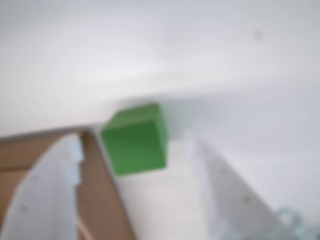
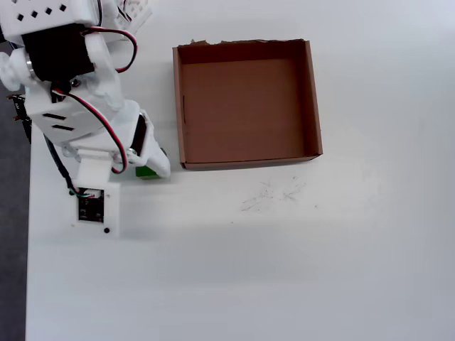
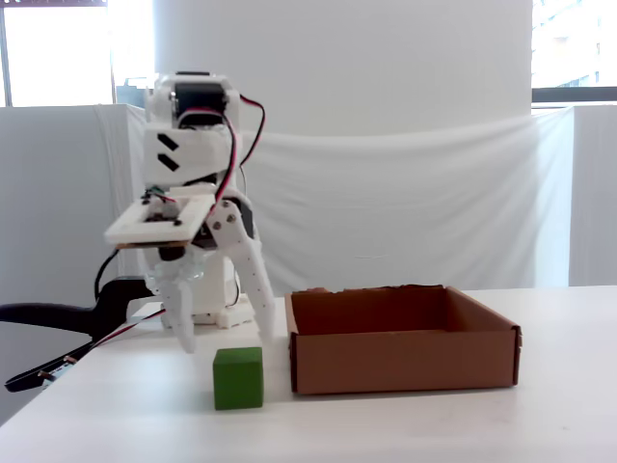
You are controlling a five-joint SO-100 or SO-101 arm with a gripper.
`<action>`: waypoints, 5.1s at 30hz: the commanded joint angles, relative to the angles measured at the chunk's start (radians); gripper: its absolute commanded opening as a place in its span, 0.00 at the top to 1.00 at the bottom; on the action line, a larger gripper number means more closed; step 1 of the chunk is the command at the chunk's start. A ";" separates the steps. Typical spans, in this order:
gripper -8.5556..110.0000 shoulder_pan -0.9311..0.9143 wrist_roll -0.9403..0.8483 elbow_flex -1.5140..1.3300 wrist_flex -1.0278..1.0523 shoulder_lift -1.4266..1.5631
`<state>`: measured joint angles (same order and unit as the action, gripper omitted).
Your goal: Grasp a green cube and put it in a box.
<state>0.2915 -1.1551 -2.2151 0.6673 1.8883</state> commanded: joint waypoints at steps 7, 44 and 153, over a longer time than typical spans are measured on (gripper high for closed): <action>0.68 0.025 0.002 -0.046 -0.092 -0.017; 0.80 0.063 0.002 -0.110 -0.199 -0.084; 0.80 -0.014 -0.204 -0.693 0.110 1.045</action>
<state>0.2899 -1.3223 -2.8992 0.7655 2.8762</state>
